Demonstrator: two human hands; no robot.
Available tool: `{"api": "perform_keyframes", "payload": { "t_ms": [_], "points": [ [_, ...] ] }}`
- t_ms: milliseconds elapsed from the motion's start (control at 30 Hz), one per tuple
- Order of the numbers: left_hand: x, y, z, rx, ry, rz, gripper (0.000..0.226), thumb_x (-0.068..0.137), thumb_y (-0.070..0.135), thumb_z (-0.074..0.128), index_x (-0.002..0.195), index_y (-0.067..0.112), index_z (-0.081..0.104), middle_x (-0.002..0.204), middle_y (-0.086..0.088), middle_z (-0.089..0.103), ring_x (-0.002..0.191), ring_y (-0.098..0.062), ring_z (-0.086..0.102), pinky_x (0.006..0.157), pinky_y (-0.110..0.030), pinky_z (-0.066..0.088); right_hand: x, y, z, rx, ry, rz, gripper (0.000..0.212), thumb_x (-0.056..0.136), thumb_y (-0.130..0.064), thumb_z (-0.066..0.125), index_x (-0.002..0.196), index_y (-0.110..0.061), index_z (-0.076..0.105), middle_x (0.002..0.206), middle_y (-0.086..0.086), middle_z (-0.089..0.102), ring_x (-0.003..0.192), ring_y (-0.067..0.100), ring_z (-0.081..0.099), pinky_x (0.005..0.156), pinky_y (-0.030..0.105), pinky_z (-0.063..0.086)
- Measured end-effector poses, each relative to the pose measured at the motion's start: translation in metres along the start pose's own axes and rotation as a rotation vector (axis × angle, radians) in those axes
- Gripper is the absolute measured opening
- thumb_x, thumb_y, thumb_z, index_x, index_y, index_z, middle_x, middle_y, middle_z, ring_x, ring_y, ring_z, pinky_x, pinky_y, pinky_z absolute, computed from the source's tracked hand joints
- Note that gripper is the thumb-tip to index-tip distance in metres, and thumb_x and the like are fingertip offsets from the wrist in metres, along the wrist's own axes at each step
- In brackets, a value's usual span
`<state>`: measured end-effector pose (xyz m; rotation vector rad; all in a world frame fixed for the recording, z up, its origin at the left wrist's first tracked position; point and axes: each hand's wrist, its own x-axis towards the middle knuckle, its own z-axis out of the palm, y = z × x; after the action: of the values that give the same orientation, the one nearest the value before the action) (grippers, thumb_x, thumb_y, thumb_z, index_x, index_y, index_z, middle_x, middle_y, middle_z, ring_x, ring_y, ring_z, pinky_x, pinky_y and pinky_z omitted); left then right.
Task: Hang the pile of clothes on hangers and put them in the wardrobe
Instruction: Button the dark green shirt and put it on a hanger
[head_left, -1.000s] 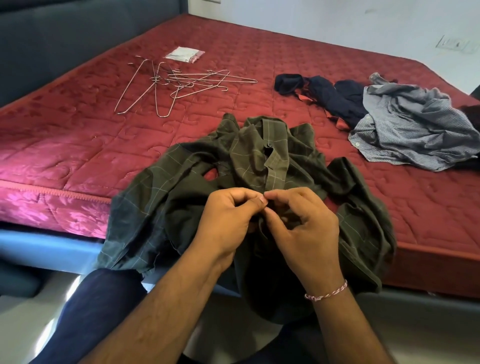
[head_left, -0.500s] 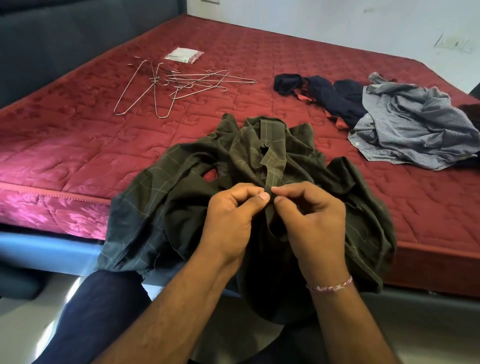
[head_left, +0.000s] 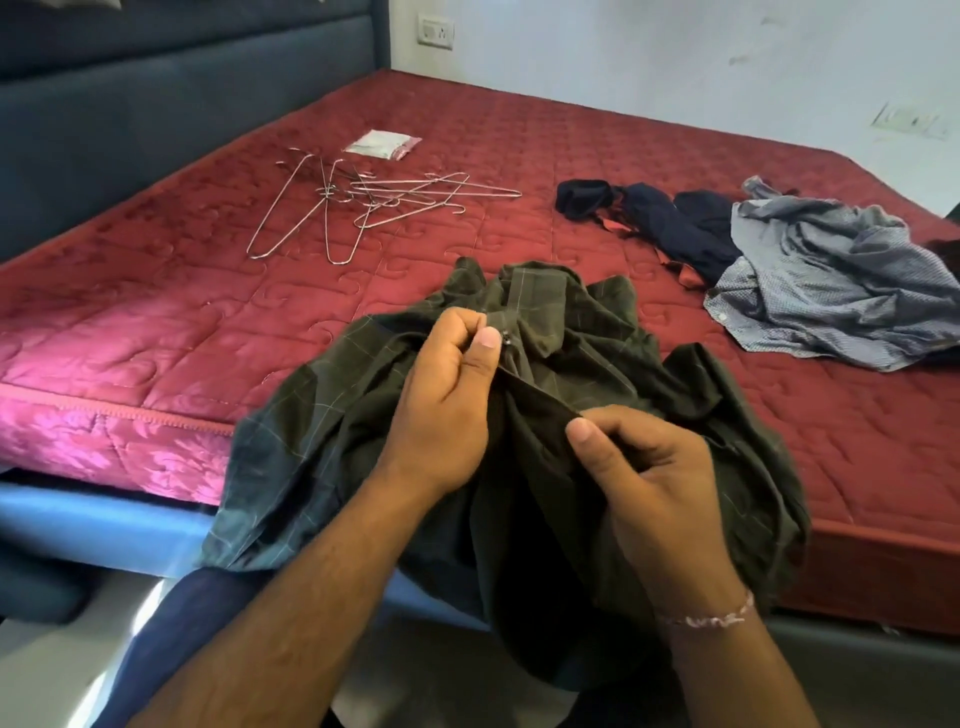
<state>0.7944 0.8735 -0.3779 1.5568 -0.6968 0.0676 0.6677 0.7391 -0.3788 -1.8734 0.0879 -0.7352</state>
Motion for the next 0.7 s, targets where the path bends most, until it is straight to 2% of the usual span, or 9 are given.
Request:
{"api": "perform_keyframes", "payload": {
  "t_ms": [133, 167, 267, 333, 400, 433, 533, 600, 700],
  "points": [
    [0.058, 0.018, -0.047, 0.286, -0.445, 0.064, 0.025, 0.098, 0.037, 0.068, 0.081, 0.018, 0.068, 0.067, 0.008, 0.061, 0.062, -0.001, 0.052, 0.060, -0.022, 0.043, 0.042, -0.007, -0.040, -0.089, 0.061, -0.002, 0.004, 0.087, -0.023, 0.078, 0.084, -0.020, 0.078, 0.081, -0.010, 0.077, 0.077, 0.002, 0.068, 0.075, 0.019, 0.053],
    [0.076, 0.027, -0.061, 0.377, -0.570, 0.045, 0.022, 0.096, 0.034, 0.073, 0.080, 0.019, 0.071, 0.067, 0.008, 0.065, 0.062, 0.000, 0.055, 0.059, -0.021, 0.044, 0.058, -0.010, -0.052, -0.128, 0.032, 0.018, 0.005, 0.084, -0.023, 0.079, 0.085, -0.018, 0.079, 0.082, -0.008, 0.078, 0.076, 0.003, 0.069, 0.075, 0.019, 0.054],
    [0.135, 0.048, -0.090, 0.459, -0.929, -0.098, 0.012, 0.095, 0.019, 0.073, 0.087, 0.010, 0.076, 0.077, 0.002, 0.073, 0.071, -0.006, 0.063, 0.067, -0.020, 0.049, 0.115, -0.027, -0.074, -0.313, -0.216, 0.073, 0.002, 0.084, -0.017, 0.082, 0.085, -0.016, 0.080, 0.079, -0.005, 0.077, 0.071, 0.002, 0.067, 0.070, 0.017, 0.053],
    [0.177, 0.056, -0.101, 0.479, -1.018, -0.183, 0.012, 0.096, 0.014, 0.071, 0.095, 0.003, 0.076, 0.087, -0.010, 0.074, 0.080, -0.017, 0.064, 0.077, -0.031, 0.052, 0.157, -0.036, -0.082, -0.467, -0.276, 0.068, 0.005, 0.087, -0.016, 0.081, 0.082, -0.017, 0.080, 0.077, -0.003, 0.077, 0.067, 0.001, 0.066, 0.068, 0.018, 0.052],
    [0.216, 0.061, -0.105, 0.560, -0.938, -0.168, 0.009, 0.095, 0.013, 0.072, 0.099, 0.008, 0.078, 0.095, -0.010, 0.076, 0.086, -0.021, 0.066, 0.086, -0.038, 0.051, 0.200, -0.045, -0.092, -0.564, -0.185, 0.057, 0.009, 0.086, -0.021, 0.083, 0.079, -0.017, 0.079, 0.074, -0.002, 0.077, 0.066, 0.002, 0.066, 0.068, 0.023, 0.054],
    [0.231, 0.063, -0.102, 0.664, -0.815, -0.087, 0.008, 0.095, 0.014, 0.073, 0.101, 0.013, 0.079, 0.098, -0.005, 0.078, 0.089, -0.018, 0.069, 0.091, -0.038, 0.053, 0.219, -0.045, -0.097, -0.625, -0.088, 0.046, 0.013, 0.084, -0.026, 0.084, 0.077, -0.019, 0.078, 0.071, -0.003, 0.075, 0.065, 0.004, 0.067, 0.069, 0.027, 0.055],
    [0.251, 0.073, -0.072, 0.891, -0.220, 0.301, 0.020, 0.095, 0.016, 0.072, 0.112, 0.022, 0.078, 0.105, 0.001, 0.078, 0.099, -0.020, 0.072, 0.098, -0.040, 0.055, 0.252, -0.056, -0.100, -0.858, 0.222, -0.037, 0.023, 0.081, -0.044, 0.081, 0.072, -0.025, 0.072, 0.071, -0.010, 0.071, 0.073, 0.014, 0.069, 0.073, 0.036, 0.059],
    [0.232, 0.076, -0.050, 0.819, 0.033, 0.433, 0.027, 0.094, 0.012, 0.070, 0.120, 0.020, 0.076, 0.108, -0.004, 0.078, 0.099, -0.025, 0.072, 0.093, -0.041, 0.058, 0.238, -0.064, -0.088, -0.889, 0.310, -0.078, 0.018, 0.083, -0.046, 0.075, 0.081, -0.029, 0.075, 0.079, -0.009, 0.074, 0.079, 0.018, 0.070, 0.076, 0.037, 0.059],
    [0.183, 0.067, -0.038, 0.825, 0.223, 0.649, 0.019, 0.093, 0.009, 0.069, 0.106, 0.017, 0.080, 0.091, -0.006, 0.075, 0.083, -0.029, 0.067, 0.074, -0.039, 0.054, 0.191, -0.063, -0.071, -0.811, 0.294, -0.080, 0.012, 0.083, -0.043, 0.076, 0.082, -0.031, 0.078, 0.076, -0.014, 0.074, 0.076, 0.009, 0.070, 0.071, 0.030, 0.056]
  ]
}}
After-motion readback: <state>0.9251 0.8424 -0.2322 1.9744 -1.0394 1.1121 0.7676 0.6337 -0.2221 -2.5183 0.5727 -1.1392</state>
